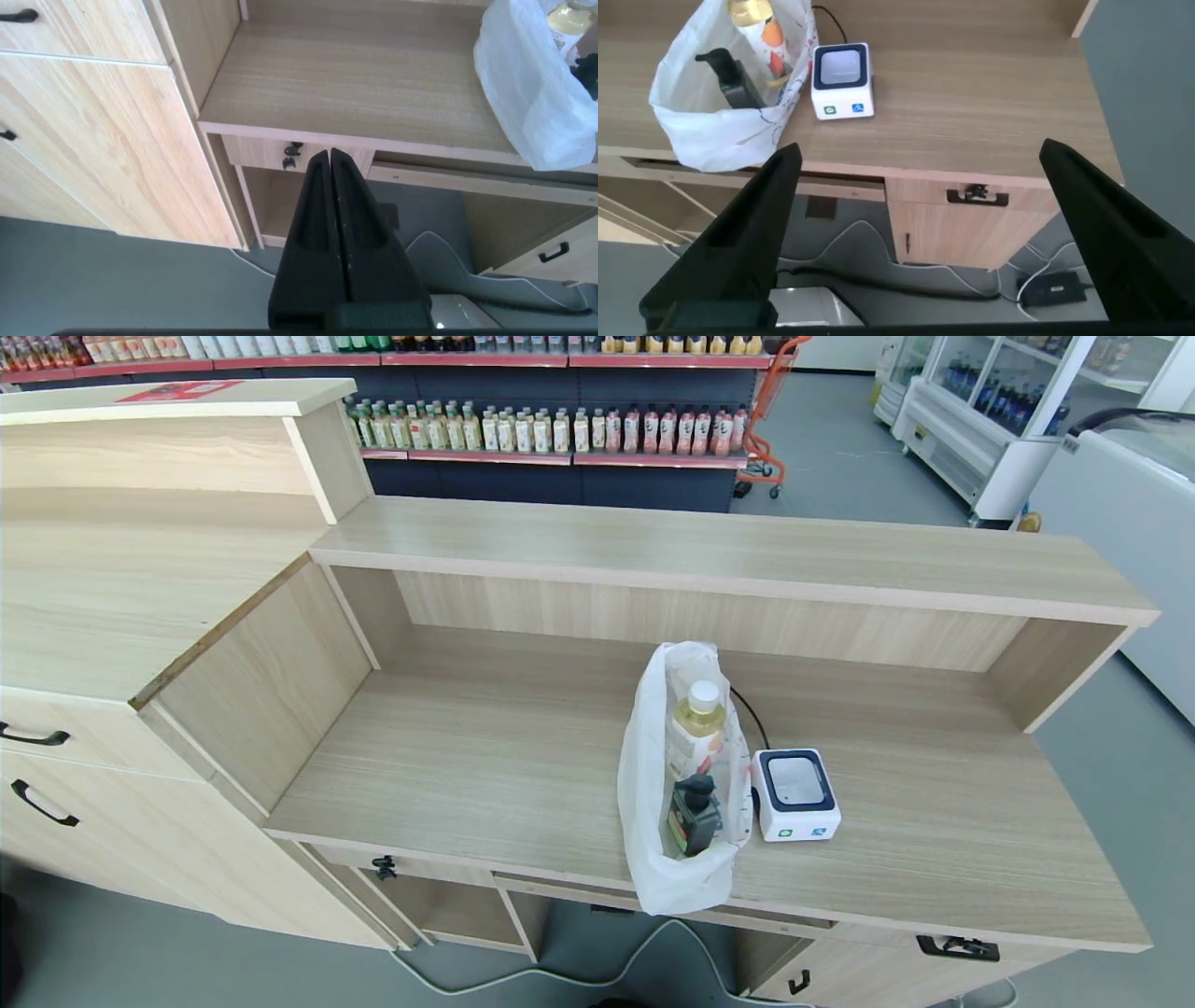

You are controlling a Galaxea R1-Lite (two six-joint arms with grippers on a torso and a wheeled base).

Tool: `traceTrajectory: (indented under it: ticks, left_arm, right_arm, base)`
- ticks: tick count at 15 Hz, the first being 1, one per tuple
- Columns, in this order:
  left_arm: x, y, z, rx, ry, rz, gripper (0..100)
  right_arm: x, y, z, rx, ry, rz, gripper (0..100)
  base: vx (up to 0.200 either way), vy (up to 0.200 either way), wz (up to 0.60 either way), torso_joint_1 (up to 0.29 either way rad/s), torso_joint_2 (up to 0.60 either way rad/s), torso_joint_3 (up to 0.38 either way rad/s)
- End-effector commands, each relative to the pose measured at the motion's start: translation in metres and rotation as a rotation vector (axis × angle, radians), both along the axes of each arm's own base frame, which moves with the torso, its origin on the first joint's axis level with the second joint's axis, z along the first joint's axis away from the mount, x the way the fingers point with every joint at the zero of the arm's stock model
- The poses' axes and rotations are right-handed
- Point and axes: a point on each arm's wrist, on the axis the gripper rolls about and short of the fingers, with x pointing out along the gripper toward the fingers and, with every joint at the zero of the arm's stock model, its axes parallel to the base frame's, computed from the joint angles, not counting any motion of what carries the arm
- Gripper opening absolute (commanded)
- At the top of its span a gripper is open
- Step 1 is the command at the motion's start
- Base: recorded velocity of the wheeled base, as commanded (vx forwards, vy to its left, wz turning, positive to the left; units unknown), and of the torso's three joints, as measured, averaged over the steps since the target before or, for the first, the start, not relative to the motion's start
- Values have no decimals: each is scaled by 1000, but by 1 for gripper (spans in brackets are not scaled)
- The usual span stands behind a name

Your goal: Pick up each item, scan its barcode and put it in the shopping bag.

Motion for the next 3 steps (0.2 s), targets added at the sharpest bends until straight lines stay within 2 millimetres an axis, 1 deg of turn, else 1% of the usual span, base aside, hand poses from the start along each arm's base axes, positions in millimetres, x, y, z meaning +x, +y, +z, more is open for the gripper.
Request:
traceTrajectory:
  ticks: [1,3]
  left_arm:
    - [0,0,0,0,-1,1,0]
    - [0,0,0,0,-1,-1,0]
  right_arm:
    - [0,0,0,0,2,0,100]
    - [0,0,0,0,2,0,100]
  base:
    - [0,0,0,0,0,0]
    - [0,0,0,0,0,0]
